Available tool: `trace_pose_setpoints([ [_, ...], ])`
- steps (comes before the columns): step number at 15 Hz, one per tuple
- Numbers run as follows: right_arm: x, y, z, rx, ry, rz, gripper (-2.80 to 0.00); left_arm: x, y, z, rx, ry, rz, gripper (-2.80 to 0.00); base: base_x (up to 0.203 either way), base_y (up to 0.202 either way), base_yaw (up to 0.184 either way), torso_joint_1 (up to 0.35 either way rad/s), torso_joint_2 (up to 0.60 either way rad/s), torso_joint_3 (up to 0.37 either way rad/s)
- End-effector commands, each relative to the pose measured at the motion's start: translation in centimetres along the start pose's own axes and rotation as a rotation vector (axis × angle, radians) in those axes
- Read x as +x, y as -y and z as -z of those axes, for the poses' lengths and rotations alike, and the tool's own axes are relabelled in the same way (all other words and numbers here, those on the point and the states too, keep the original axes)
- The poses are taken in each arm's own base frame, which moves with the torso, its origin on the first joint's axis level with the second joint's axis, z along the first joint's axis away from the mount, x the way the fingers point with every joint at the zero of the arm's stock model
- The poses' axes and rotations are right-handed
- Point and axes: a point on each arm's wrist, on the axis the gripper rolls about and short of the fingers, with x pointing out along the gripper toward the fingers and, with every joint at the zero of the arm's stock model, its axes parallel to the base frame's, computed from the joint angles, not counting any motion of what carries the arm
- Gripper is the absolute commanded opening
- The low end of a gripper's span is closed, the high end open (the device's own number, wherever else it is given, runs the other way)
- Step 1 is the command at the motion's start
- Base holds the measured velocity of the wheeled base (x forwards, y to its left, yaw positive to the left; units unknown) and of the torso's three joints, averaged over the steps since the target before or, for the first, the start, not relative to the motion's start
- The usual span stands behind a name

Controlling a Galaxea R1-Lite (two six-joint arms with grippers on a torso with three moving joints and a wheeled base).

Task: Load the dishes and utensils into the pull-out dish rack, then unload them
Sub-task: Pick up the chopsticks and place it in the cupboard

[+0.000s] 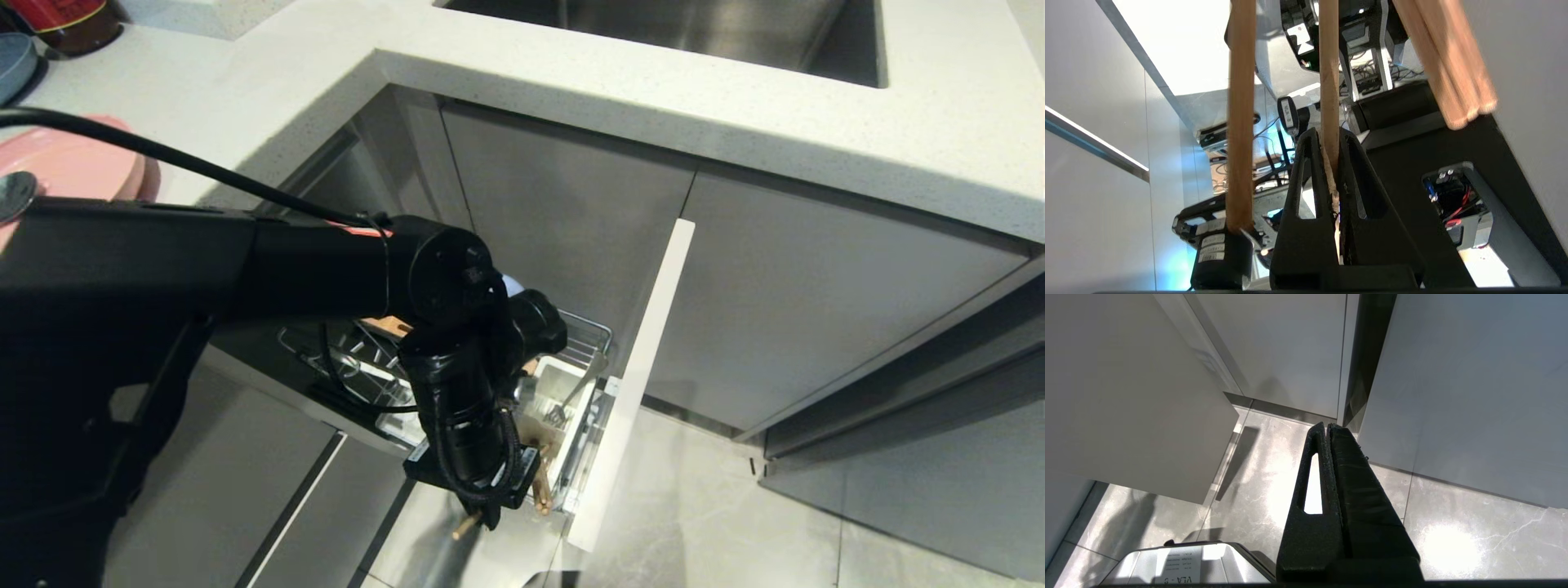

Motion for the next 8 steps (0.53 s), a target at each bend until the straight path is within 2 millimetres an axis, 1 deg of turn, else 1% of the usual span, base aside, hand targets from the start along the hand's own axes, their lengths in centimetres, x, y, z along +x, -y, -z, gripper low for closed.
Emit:
trace_pose_setpoints([
  [1,-0.03,0.0,0.0,0.001,0.005,0.0,-2.8,0.52,-0.16,-0.51,-0.011,-0.014,-0.005,-2.8,0.0,0.0,0.0,0.0,0.0,0.0],
  [8,-0.03,0.0,0.0,0.001,0.005,0.0,-2.8,0.85,-0.07,-1.02,-0.012,-0.012,-0.006,-2.8,0.0,0.0,0.0,0.0,0.0,0.0],
])
